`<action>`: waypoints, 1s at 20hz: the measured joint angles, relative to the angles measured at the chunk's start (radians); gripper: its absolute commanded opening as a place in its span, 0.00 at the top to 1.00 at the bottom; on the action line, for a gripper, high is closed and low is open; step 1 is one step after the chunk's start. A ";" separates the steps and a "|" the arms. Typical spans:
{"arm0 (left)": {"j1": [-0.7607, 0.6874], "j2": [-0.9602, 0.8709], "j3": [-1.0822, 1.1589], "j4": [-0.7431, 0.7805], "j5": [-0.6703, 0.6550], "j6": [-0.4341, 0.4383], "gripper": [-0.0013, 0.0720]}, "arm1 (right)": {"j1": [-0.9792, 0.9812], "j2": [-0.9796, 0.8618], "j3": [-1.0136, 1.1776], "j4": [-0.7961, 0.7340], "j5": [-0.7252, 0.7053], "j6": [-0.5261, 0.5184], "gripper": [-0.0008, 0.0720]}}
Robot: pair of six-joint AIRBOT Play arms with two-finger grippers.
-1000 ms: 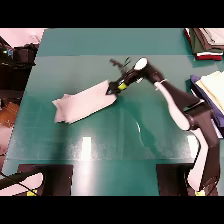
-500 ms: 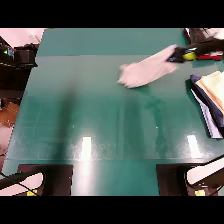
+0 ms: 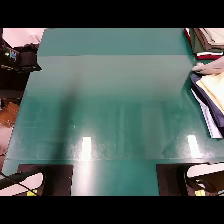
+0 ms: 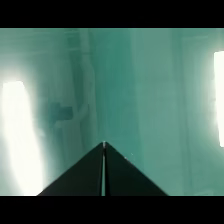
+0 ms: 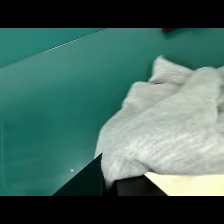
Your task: Fold the shirts.
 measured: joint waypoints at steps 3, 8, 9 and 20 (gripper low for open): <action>0.000 0.000 0.000 -0.010 -0.002 -0.002 0.95 | -0.026 0.023 0.000 0.043 -0.020 -0.031 0.98; 0.000 0.000 0.000 -0.014 -0.005 -0.002 0.95 | -0.046 0.108 0.000 0.067 -0.046 -0.067 0.97; 0.000 0.000 0.000 -0.014 -0.005 -0.002 0.95 | -0.051 0.128 0.000 0.059 -0.045 -0.070 0.97; 0.000 0.000 0.000 -0.015 -0.007 0.050 0.95 | -0.101 0.254 0.000 -0.273 0.205 0.087 0.96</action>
